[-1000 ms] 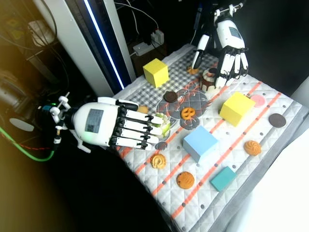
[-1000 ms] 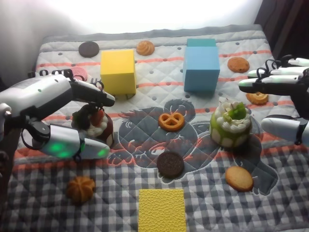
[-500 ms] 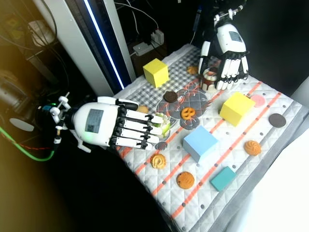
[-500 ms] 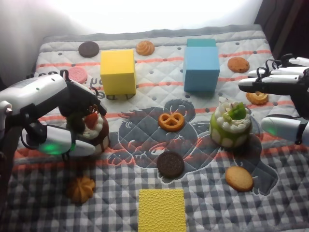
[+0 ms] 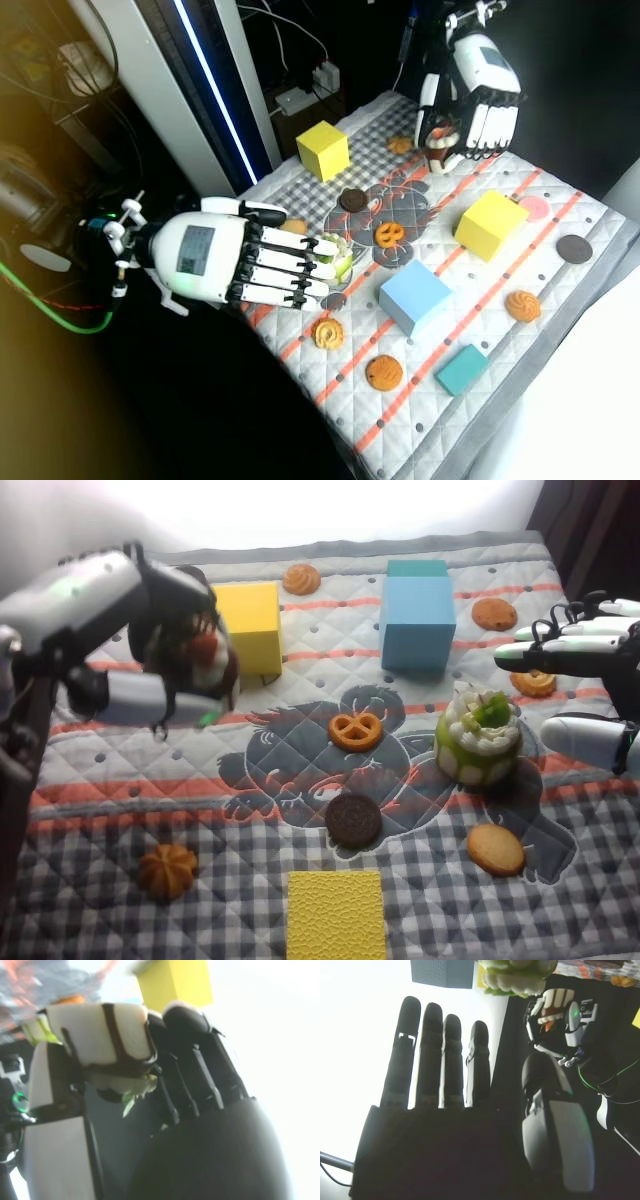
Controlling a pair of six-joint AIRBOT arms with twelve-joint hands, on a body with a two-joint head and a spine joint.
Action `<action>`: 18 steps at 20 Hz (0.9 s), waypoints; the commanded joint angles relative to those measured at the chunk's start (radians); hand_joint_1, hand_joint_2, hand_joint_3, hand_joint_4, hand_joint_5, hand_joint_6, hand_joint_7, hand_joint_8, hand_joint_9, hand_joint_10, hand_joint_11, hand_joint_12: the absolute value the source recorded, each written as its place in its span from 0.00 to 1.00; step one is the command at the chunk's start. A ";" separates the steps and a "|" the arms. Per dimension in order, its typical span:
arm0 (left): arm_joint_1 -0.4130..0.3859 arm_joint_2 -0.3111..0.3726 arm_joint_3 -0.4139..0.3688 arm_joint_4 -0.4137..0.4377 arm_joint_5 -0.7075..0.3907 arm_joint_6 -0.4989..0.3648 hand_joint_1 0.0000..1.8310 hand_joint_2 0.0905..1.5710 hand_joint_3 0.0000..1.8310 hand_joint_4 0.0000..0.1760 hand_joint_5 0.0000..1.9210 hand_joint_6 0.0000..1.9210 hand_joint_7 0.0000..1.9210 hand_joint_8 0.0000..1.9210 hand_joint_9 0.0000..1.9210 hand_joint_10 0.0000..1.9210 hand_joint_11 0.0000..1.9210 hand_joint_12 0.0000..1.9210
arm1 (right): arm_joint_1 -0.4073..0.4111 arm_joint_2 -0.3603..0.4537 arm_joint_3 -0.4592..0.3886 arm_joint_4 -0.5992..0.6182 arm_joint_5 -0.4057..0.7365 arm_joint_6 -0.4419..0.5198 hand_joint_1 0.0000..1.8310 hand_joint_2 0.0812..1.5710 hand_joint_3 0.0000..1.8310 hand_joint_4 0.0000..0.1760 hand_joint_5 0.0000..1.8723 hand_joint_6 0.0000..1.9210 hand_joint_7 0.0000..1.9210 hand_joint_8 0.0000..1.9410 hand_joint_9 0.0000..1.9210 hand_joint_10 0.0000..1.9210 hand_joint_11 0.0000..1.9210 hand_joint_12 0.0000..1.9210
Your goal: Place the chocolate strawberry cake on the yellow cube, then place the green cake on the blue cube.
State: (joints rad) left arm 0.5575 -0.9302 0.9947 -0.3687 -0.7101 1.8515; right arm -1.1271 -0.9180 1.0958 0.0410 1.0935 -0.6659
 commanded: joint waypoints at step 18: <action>-0.230 -0.193 0.296 -0.113 0.067 -0.010 0.68 0.70 0.00 0.00 0.50 0.45 0.51 0.60 0.52 0.51 0.46 0.76 | 0.008 -0.015 0.016 0.013 0.119 0.009 0.12 0.84 0.00 0.29 0.26 0.00 0.24 0.00 0.25 0.00 0.13 0.42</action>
State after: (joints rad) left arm 0.3443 -1.1271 1.2884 -0.4911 -0.5423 1.8507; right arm -1.1271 -0.9314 1.1065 0.0383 1.0939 -0.6655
